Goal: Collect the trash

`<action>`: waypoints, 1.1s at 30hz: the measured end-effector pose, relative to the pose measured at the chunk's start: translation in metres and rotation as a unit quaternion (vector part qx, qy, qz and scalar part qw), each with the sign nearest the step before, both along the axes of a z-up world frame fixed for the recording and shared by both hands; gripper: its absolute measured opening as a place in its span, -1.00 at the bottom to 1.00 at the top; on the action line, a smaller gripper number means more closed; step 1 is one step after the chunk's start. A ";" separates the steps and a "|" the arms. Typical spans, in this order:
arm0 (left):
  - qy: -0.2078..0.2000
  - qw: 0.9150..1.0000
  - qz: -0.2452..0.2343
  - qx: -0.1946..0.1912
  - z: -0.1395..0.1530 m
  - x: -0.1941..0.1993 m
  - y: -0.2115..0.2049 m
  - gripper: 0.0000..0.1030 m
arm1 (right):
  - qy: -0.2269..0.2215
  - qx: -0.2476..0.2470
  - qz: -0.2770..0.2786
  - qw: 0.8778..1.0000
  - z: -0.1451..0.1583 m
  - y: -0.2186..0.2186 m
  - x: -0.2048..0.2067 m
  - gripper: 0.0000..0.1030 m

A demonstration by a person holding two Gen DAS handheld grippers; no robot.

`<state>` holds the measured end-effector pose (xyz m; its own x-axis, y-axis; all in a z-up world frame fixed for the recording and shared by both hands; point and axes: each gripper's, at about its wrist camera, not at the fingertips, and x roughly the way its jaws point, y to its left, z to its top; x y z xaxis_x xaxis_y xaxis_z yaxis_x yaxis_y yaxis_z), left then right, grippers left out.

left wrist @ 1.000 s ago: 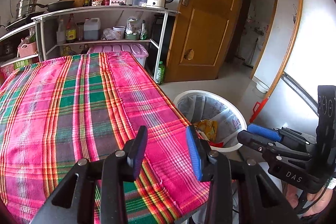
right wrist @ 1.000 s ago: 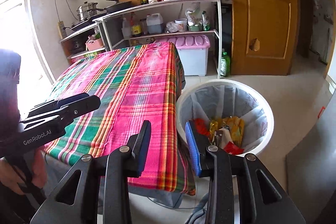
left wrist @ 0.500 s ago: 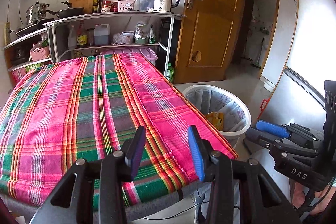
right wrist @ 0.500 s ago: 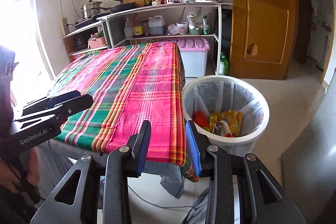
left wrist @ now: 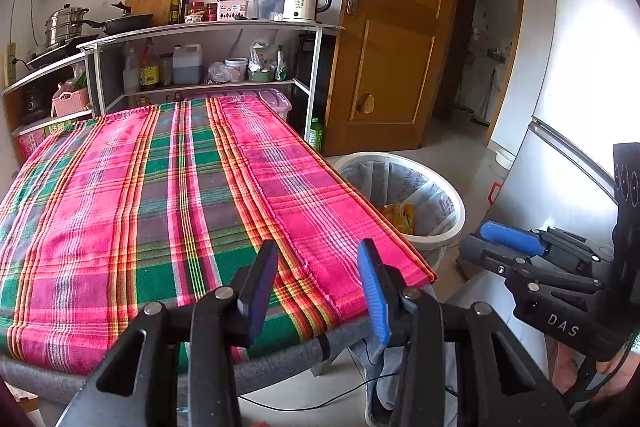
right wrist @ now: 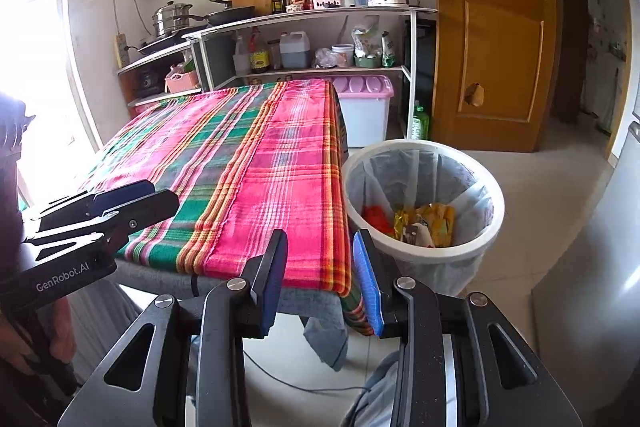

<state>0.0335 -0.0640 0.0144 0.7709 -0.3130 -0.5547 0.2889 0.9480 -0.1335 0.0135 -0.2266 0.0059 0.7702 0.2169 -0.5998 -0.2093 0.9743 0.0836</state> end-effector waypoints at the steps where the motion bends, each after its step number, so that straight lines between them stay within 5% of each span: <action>1: 0.000 1.000 -0.001 -0.001 0.000 0.000 -0.001 -0.15 | 0.000 0.000 0.000 1.000 0.000 0.000 -0.001 -0.31; 33: 0.001 1.000 -0.005 -0.008 -0.002 -0.005 -0.003 -0.13 | 0.002 0.002 0.000 1.000 -0.004 0.000 -0.001 -0.31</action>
<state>0.0290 -0.0673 0.0123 0.7665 -0.3304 -0.5507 0.2989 0.9425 -0.1494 0.0126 -0.2270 0.0020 0.7680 0.2193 -0.6018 -0.2091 0.9739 0.0881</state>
